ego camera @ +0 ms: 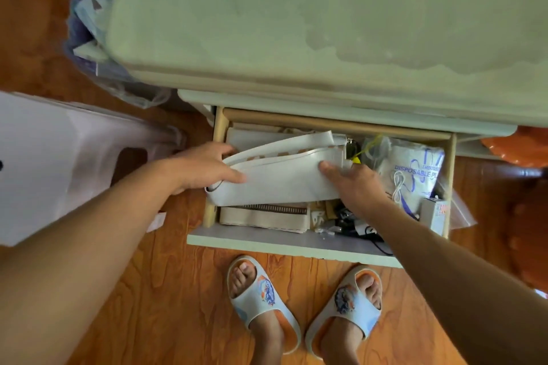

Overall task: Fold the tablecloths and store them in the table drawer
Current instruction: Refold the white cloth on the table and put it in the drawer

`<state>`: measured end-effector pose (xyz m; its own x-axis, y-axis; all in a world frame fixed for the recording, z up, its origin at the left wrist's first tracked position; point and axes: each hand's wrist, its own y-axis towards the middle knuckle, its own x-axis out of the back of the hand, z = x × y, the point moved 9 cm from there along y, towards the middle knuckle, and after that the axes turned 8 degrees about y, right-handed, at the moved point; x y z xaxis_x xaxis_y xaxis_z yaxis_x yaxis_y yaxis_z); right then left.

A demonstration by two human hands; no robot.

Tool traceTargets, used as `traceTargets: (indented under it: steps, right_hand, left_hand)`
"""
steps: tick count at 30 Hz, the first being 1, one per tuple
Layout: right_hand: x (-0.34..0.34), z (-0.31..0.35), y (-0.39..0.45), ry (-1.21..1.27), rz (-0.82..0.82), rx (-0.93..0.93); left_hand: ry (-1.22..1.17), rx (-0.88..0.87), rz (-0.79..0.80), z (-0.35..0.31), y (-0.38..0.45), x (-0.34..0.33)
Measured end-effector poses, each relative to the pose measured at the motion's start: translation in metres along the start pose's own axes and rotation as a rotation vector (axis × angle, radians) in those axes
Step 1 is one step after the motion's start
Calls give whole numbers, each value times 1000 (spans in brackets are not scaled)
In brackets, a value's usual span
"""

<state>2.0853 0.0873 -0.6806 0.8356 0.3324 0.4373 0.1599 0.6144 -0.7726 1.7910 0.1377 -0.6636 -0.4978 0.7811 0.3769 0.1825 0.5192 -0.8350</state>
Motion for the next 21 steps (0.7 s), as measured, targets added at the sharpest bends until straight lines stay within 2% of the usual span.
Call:
traceTargets:
  steps: [2,4,6,8,10,12,15,18,21]
  right_hand:
    - [-2,0,3,-16,-7,-31]
    - [2,-1,3,26,-18,-69]
    - [6,-1,3,82,-29,-76]
    - [7,3,0,183,-44,-50]
    - [14,4,-3,345,-146,-15]
    - [19,1,-5,459,-267,-28]
    - [12,-10,1,430,-349,-139]
    - [10,-5,2,215,-424,-153]
    - [5,3,-2,134,-406,-33]
  left_hand:
    - [-243,-81,-205,11,-33,1]
    - [-477,-127,-275,17,-64,-16]
    - [-330,-138,-428,18,-74,-24]
    - [-154,-112,-681,11,-78,-13]
    - [-172,-90,-836,-6,-79,4]
    - [-93,-36,-900,-28,-65,18]
    - [242,119,-902,-63,-34,28]
    - [259,193,-884,-74,-18,29]
    - [296,229,-825,-56,-21,18]
